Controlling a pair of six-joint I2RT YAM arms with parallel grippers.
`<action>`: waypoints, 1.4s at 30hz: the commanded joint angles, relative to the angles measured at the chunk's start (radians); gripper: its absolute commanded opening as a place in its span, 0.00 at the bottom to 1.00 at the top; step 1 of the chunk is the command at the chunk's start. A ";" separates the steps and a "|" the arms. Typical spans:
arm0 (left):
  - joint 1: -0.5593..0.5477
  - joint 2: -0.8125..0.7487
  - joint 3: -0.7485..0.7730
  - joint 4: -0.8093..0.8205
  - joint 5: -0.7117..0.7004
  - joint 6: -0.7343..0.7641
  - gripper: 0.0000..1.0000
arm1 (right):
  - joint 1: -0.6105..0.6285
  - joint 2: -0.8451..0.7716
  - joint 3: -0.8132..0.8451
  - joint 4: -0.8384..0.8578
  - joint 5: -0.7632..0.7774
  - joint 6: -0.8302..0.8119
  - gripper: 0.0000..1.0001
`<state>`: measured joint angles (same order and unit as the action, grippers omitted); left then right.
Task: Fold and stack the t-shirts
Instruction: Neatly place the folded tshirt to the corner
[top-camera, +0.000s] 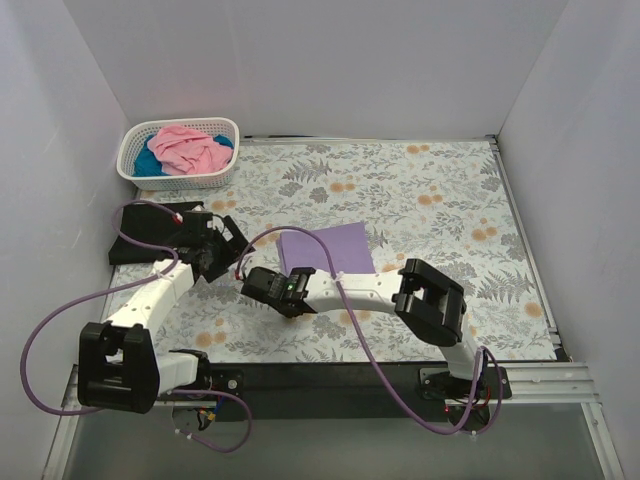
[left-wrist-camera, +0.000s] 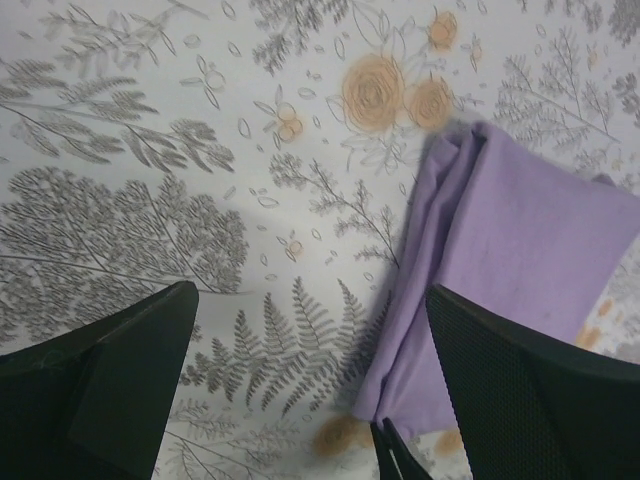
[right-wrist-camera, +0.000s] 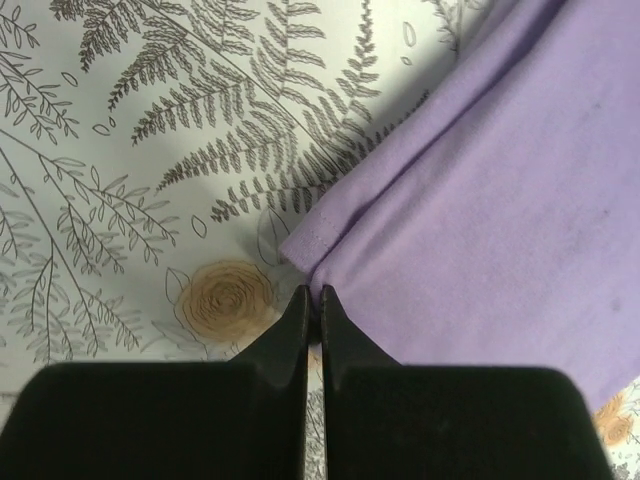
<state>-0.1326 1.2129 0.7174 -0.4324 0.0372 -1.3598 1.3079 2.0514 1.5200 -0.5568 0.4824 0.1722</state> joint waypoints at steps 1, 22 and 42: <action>0.007 0.007 -0.033 0.033 0.192 -0.065 0.98 | -0.022 -0.129 -0.023 0.001 -0.017 0.001 0.01; -0.148 0.206 -0.147 0.349 0.369 -0.470 0.98 | -0.078 -0.269 -0.181 0.141 -0.149 0.052 0.01; -0.274 0.330 -0.154 0.460 0.179 -0.486 0.25 | -0.081 -0.289 -0.234 0.196 -0.179 0.066 0.01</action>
<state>-0.3981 1.5261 0.5644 0.0372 0.2932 -1.8824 1.2304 1.8126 1.2938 -0.4007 0.3107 0.2287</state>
